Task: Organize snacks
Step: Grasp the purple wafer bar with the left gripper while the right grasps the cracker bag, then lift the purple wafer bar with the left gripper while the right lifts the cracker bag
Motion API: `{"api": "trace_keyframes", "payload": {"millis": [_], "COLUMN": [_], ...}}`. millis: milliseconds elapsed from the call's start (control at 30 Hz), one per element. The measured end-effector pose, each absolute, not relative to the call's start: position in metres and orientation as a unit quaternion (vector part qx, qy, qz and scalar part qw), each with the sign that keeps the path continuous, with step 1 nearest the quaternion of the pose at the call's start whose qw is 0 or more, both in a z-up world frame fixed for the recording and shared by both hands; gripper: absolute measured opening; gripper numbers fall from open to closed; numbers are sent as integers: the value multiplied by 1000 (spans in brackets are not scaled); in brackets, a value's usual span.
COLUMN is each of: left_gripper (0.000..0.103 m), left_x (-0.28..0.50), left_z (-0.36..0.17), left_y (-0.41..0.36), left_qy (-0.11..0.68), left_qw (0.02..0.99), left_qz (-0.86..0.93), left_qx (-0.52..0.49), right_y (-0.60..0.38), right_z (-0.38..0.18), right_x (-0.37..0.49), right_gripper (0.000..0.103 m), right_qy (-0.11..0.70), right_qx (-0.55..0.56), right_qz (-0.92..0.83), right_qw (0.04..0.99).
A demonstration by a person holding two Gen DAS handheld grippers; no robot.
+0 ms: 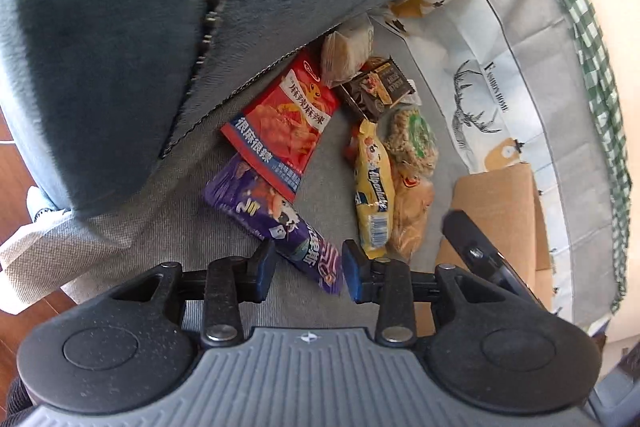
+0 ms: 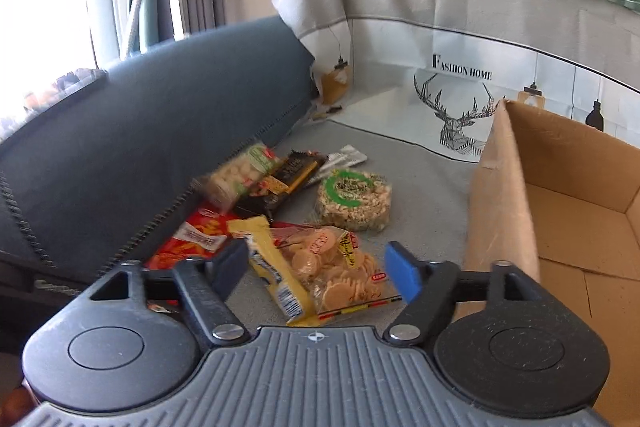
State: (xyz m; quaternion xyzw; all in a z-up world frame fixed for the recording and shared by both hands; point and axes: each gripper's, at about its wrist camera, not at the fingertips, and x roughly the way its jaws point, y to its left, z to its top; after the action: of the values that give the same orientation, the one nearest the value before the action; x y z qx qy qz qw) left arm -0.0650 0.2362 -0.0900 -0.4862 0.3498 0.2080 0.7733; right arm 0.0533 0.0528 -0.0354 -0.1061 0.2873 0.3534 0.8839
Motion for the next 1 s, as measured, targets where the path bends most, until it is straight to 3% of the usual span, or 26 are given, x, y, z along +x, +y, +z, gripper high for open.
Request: {"api": "trace_keyframes", "payload": {"millis": [467, 500, 533, 633, 733, 1000], "left_gripper": [41, 40, 40, 27, 19, 18], "left_x": [-38, -35, -33, -28, -29, -39], "left_z": [-91, -90, -89, -87, -85, -73], "left_y": [233, 232, 231, 227, 225, 223], "left_qy": [361, 365, 369, 376, 371, 344], "left_qw": [778, 779, 781, 787, 795, 825], "left_qz": [265, 266, 267, 265, 261, 220], "left_qx": [-441, -435, -427, -411, -402, -391], "right_y": [95, 95, 94, 92, 86, 56], "right_z": [-93, -93, -92, -87, -77, -35], "right_x": [115, 115, 115, 111, 107, 75], "right_gripper": [86, 79, 65, 42, 33, 32], "right_qy": [358, 358, 358, 340, 330, 274], "right_qx": [-112, -110, -109, -125, -119, -102], "right_qz": [325, 326, 330, 334, 341, 348], "right_qw": [868, 868, 867, 870, 872, 891]}}
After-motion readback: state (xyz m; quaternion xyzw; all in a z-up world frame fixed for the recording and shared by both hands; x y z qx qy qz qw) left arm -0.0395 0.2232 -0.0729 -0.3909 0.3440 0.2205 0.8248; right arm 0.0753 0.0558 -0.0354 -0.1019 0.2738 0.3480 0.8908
